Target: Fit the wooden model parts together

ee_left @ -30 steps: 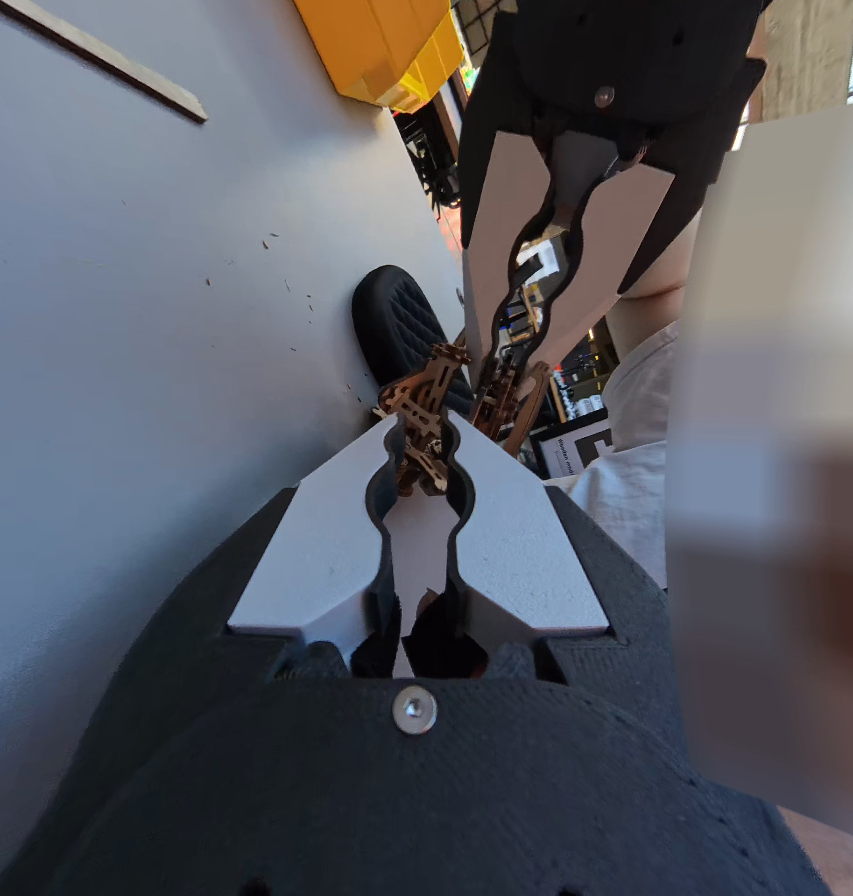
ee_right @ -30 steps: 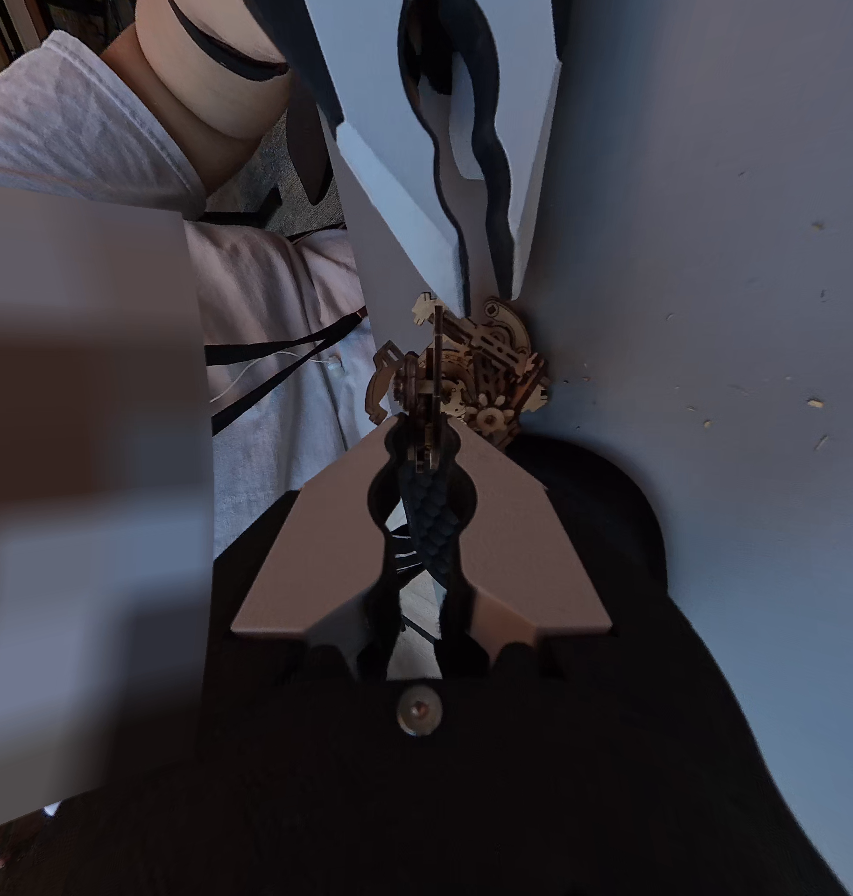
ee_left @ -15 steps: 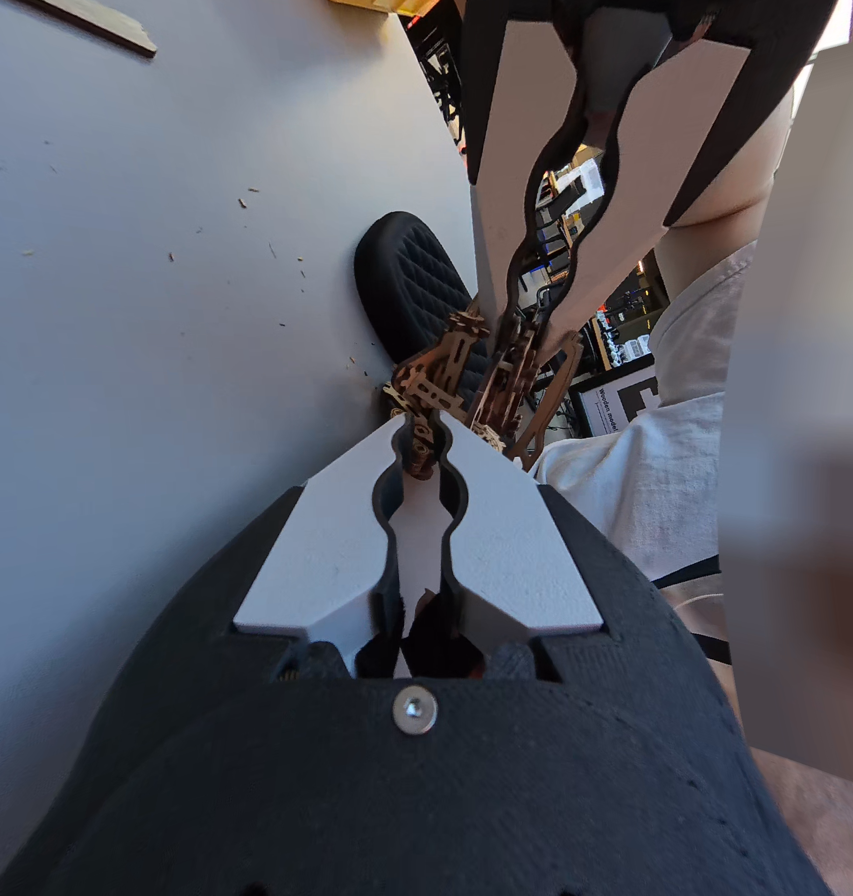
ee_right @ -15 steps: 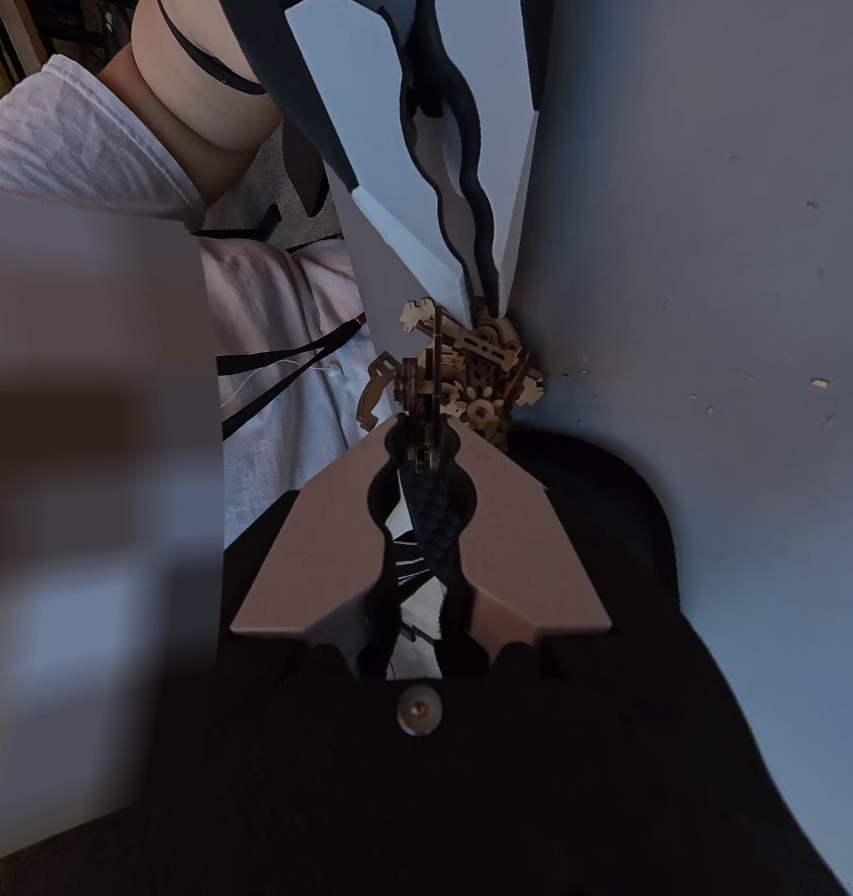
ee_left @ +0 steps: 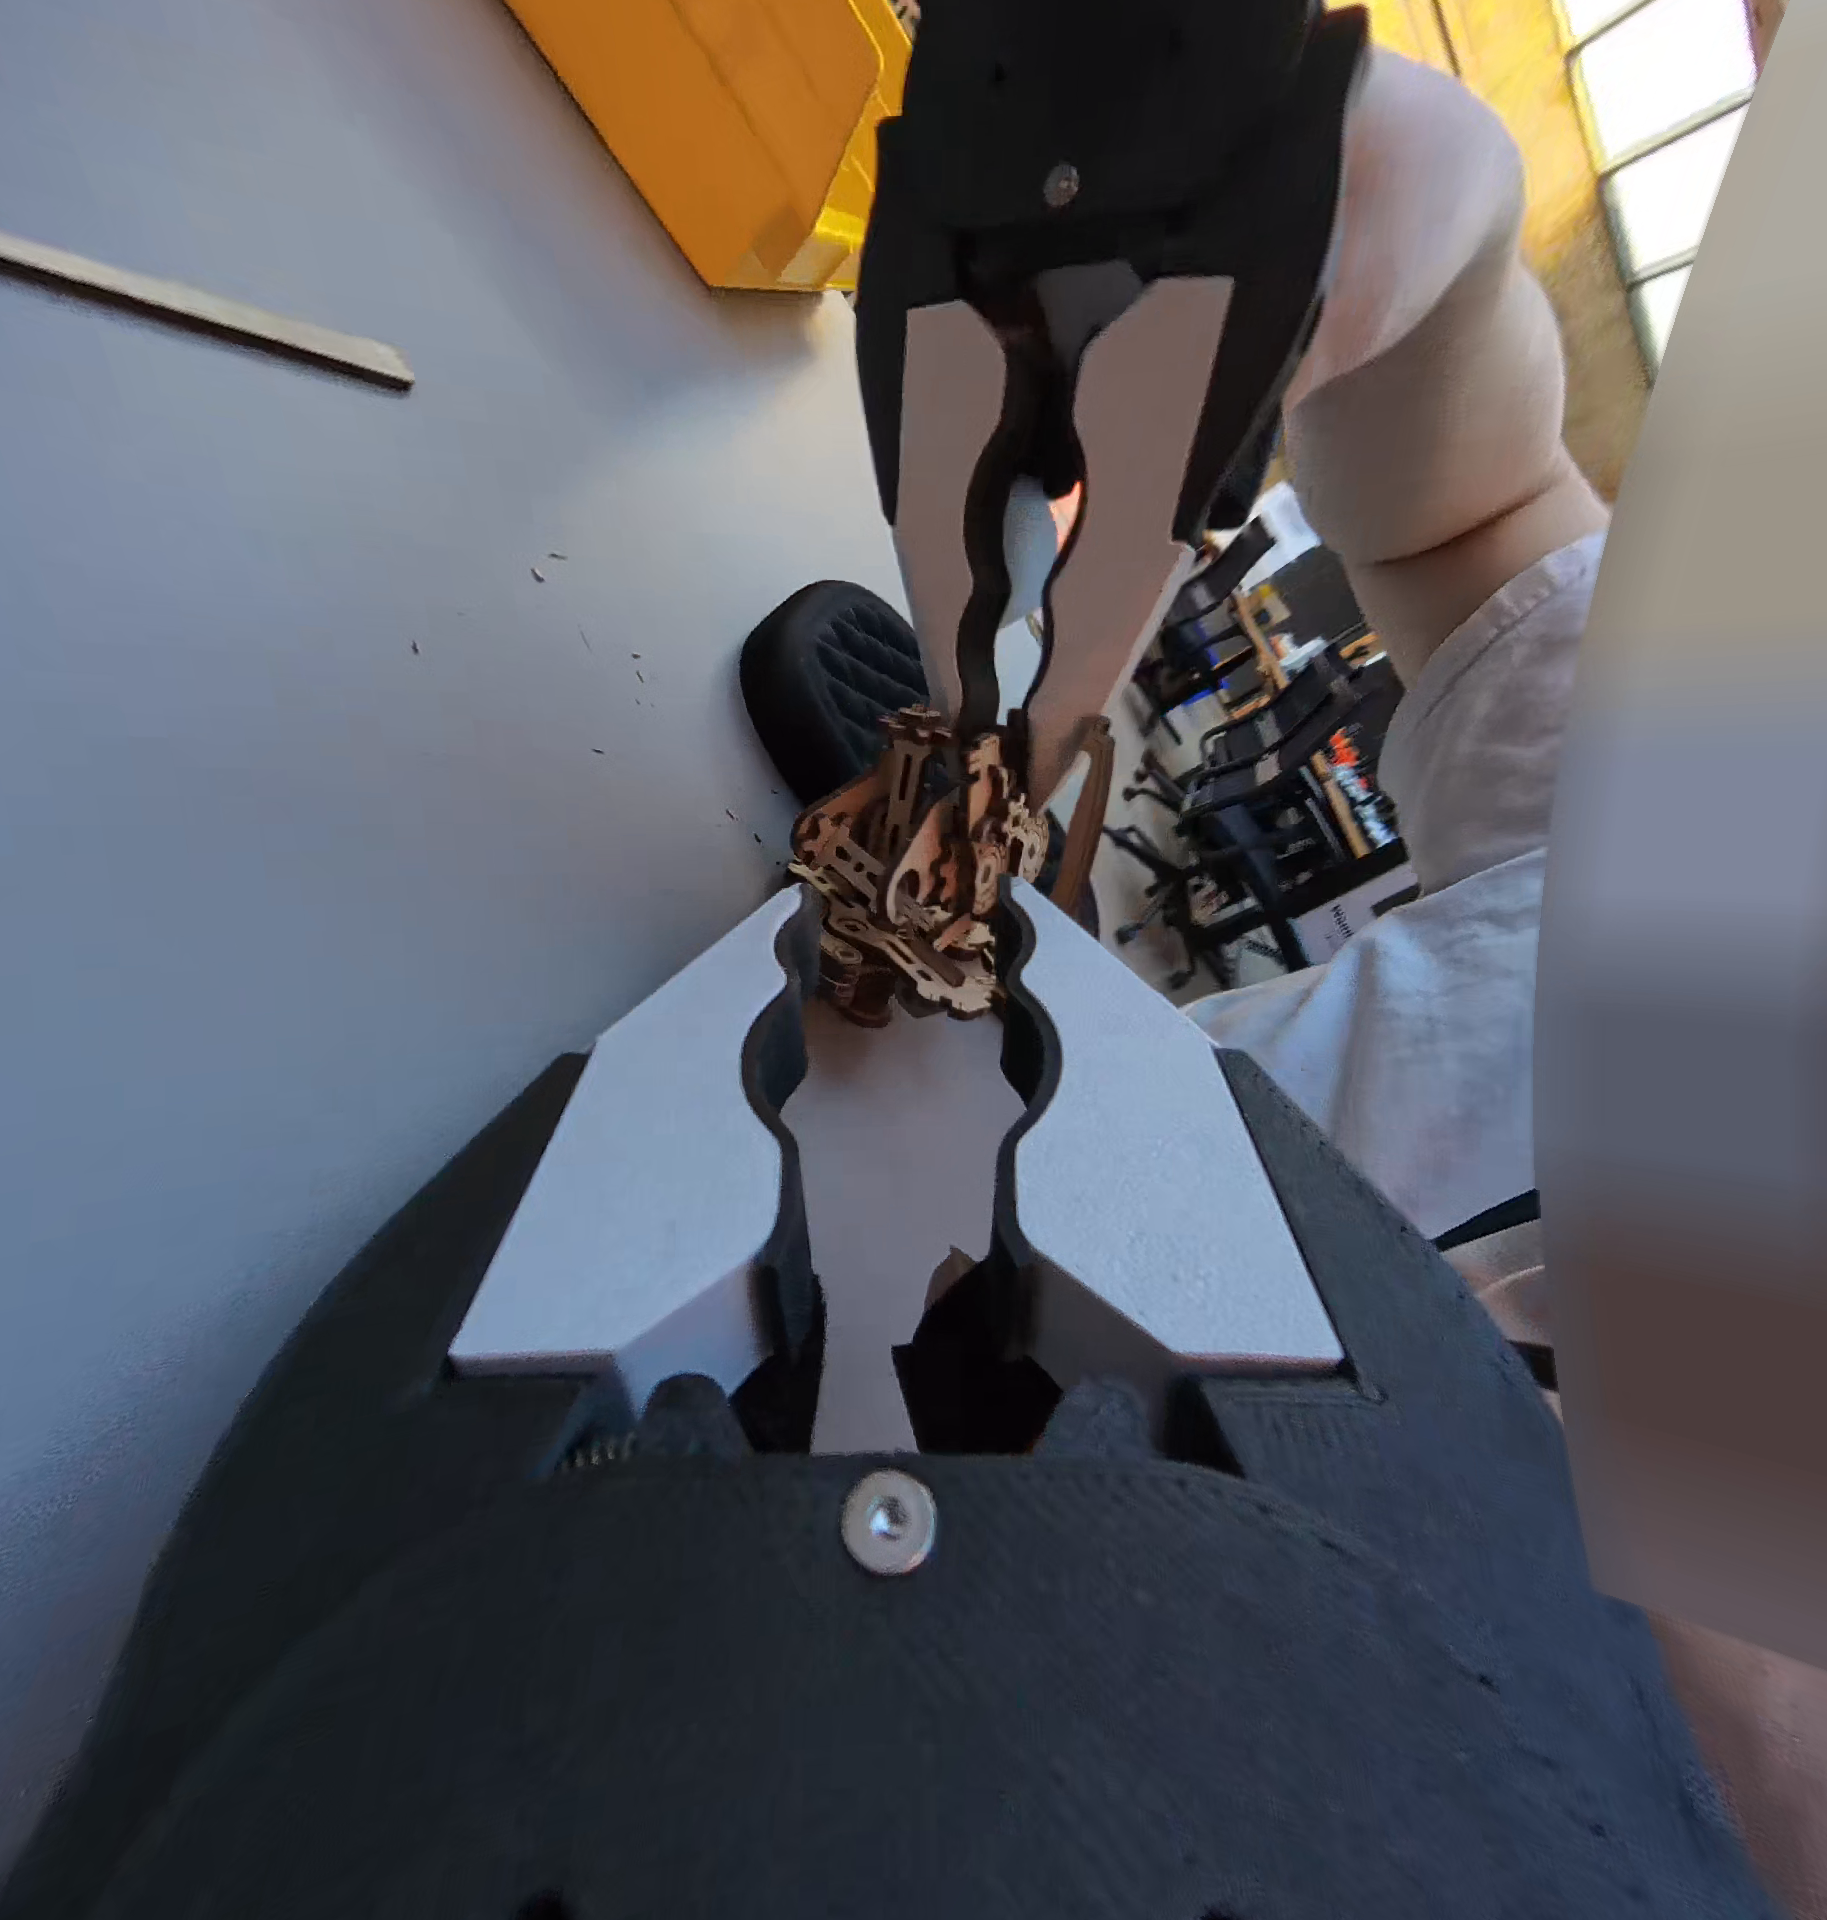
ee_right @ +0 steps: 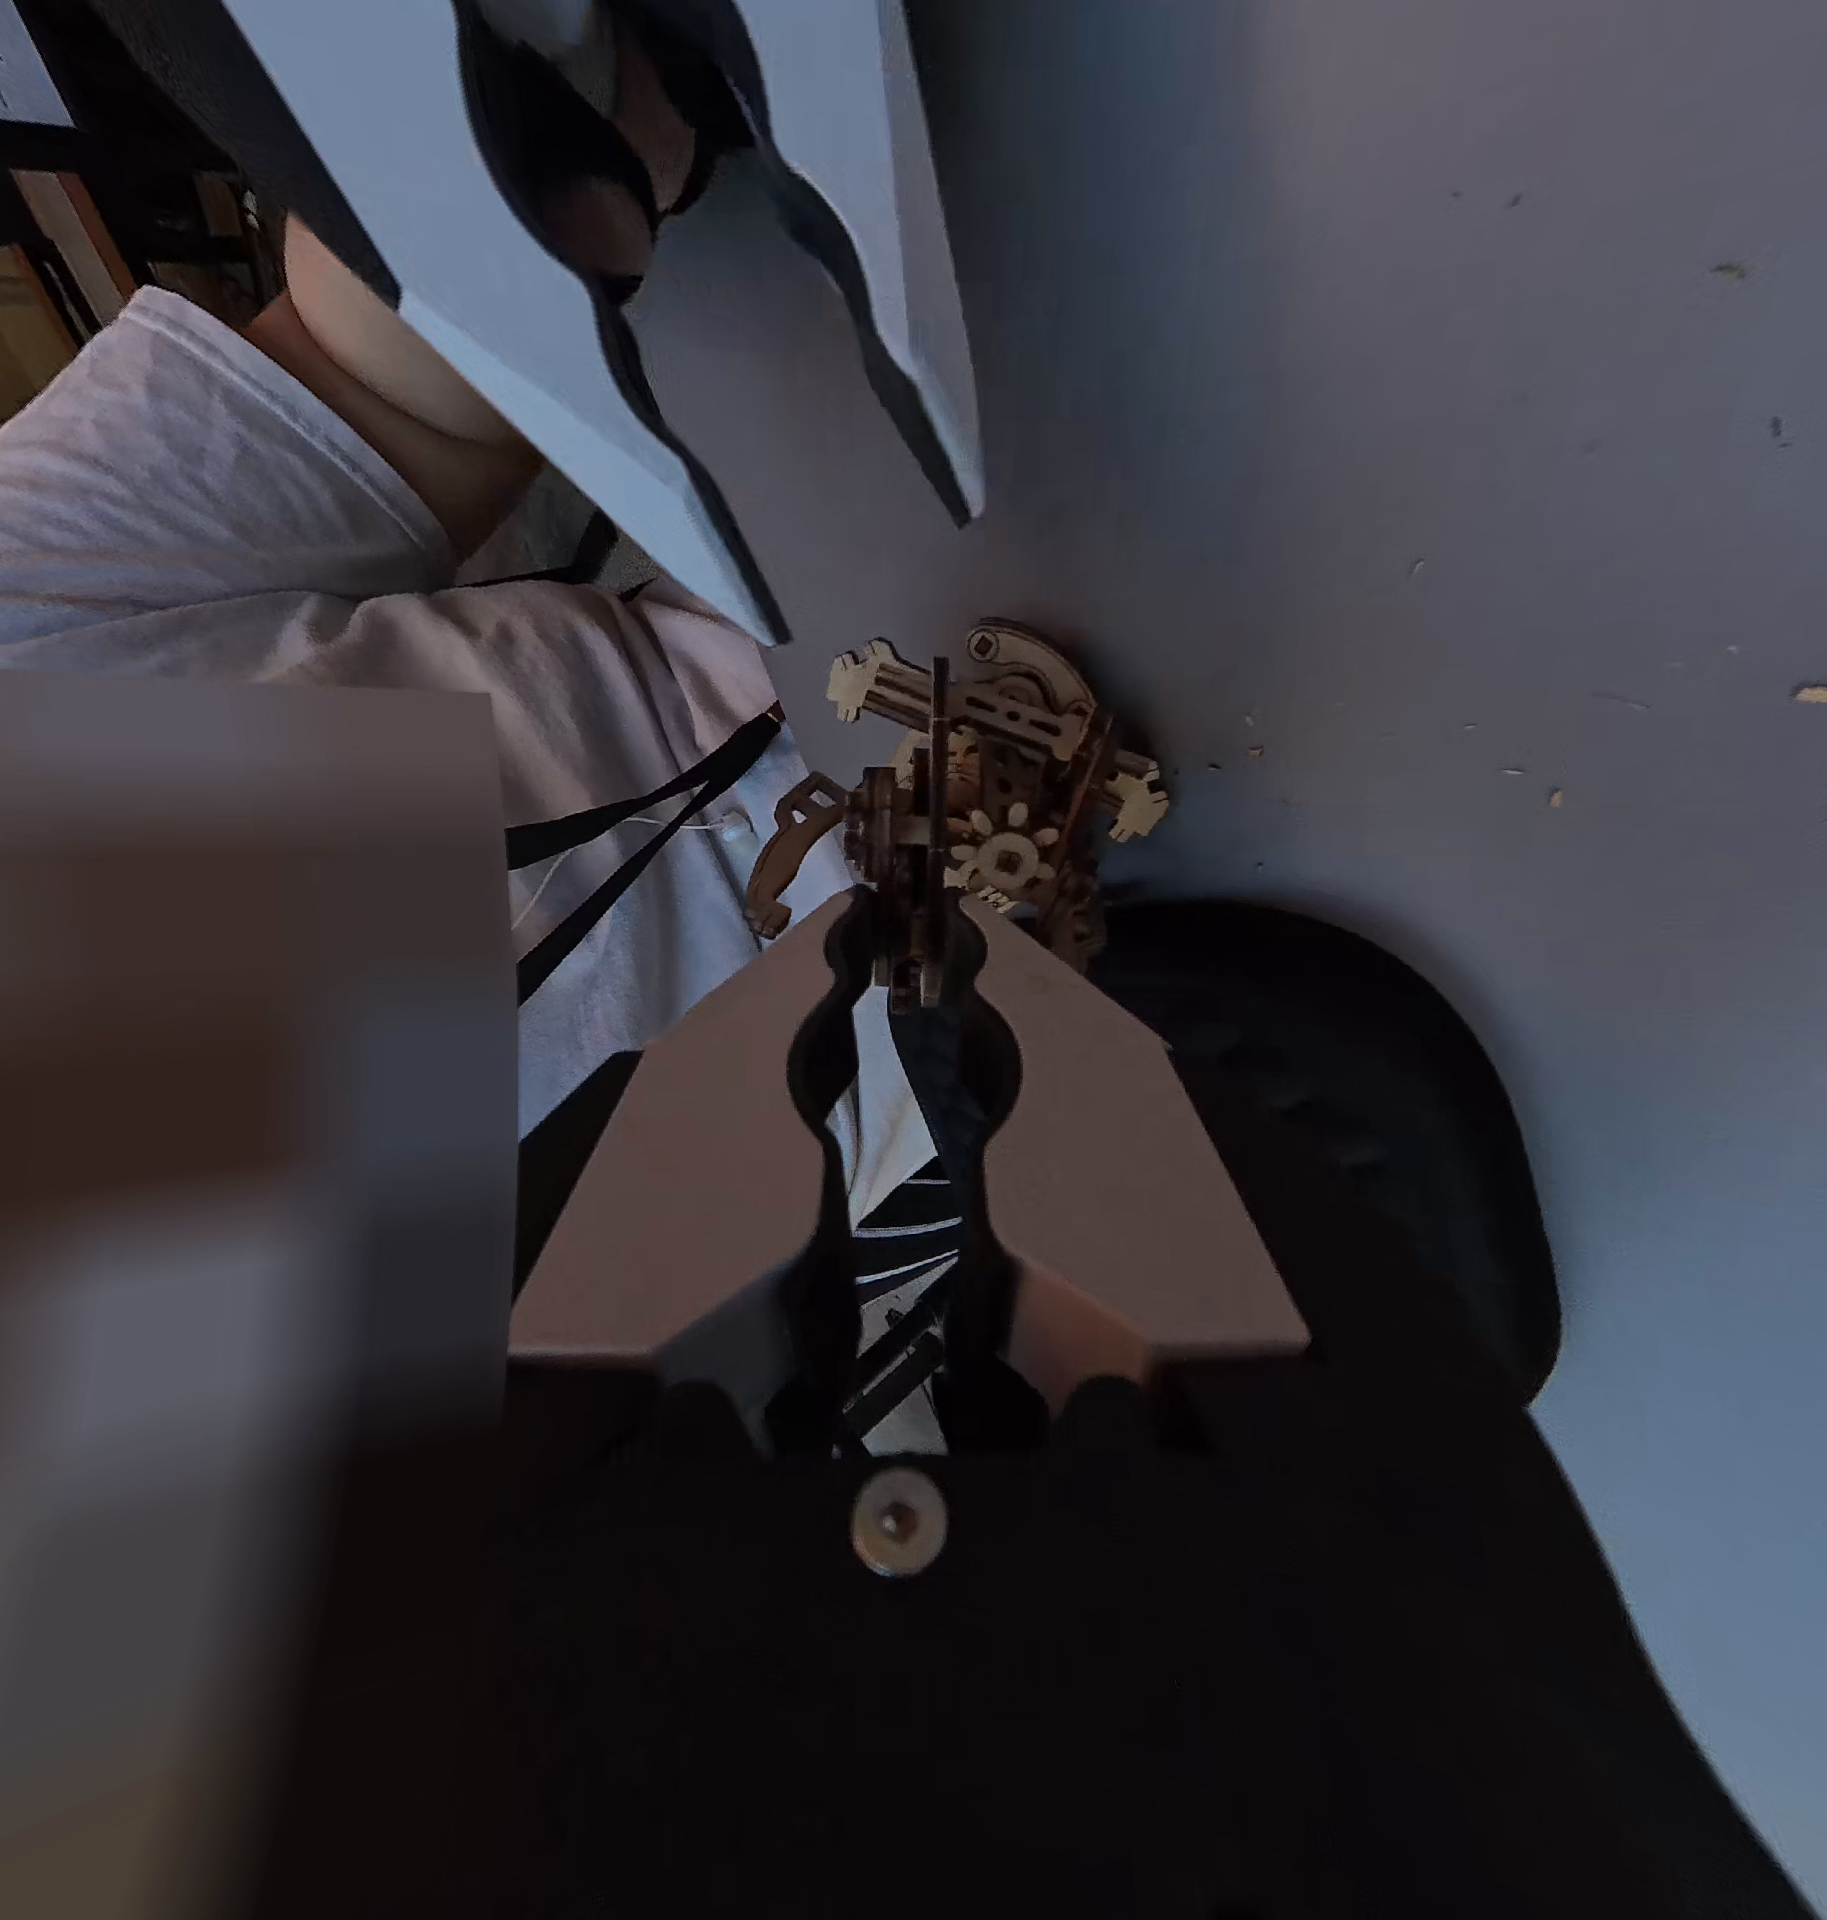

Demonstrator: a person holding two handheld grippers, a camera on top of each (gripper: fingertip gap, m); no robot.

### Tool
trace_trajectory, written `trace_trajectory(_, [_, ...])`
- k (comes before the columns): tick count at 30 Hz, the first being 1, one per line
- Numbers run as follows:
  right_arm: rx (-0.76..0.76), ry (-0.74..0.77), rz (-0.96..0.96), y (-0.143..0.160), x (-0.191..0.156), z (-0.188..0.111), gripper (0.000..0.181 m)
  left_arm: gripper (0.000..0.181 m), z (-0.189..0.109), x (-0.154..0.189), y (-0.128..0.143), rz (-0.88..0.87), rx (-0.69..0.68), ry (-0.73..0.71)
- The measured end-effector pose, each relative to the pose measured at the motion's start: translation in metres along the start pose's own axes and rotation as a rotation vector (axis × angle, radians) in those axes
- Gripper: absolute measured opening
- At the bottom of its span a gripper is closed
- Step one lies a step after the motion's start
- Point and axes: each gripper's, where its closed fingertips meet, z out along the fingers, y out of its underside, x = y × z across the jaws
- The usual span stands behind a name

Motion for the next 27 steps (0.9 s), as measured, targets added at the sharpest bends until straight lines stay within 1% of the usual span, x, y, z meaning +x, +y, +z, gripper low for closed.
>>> trace_trajectory(4, [0.005,0.008,0.024,0.000,0.001,0.001,0.011,0.041,0.000,0.008,0.010,0.189,-0.050,-0.106])
trace_trajectory(8, [0.017,0.014,0.036,-0.001,0.000,0.000,0.011,0.042,0.007,0.005,0.014,0.237,-0.094,-0.184])
trace_trajectory(11, [0.031,0.022,0.050,-0.003,0.001,-0.001,0.011,0.029,0.013,0.003,0.014,0.241,-0.116,-0.204])
trace_trajectory(13, [0.032,0.028,0.060,-0.002,0.000,-0.001,0.011,0.023,0.015,0.001,0.015,0.248,-0.130,-0.228])
trace_trajectory(17, [0.022,0.057,0.070,-0.001,0.001,0.001,0.011,0.004,0.017,-0.002,0.015,0.277,-0.133,-0.267])
trace_trajectory(24, [0.008,0.119,0.075,-0.001,-0.001,0.000,0.011,0.003,0.019,0.000,0.013,0.278,-0.130,-0.286])
trace_trajectory(27, [0.019,0.123,0.081,-0.002,-0.001,0.000,0.011,0.003,0.018,0.000,0.012,0.273,-0.117,-0.297])
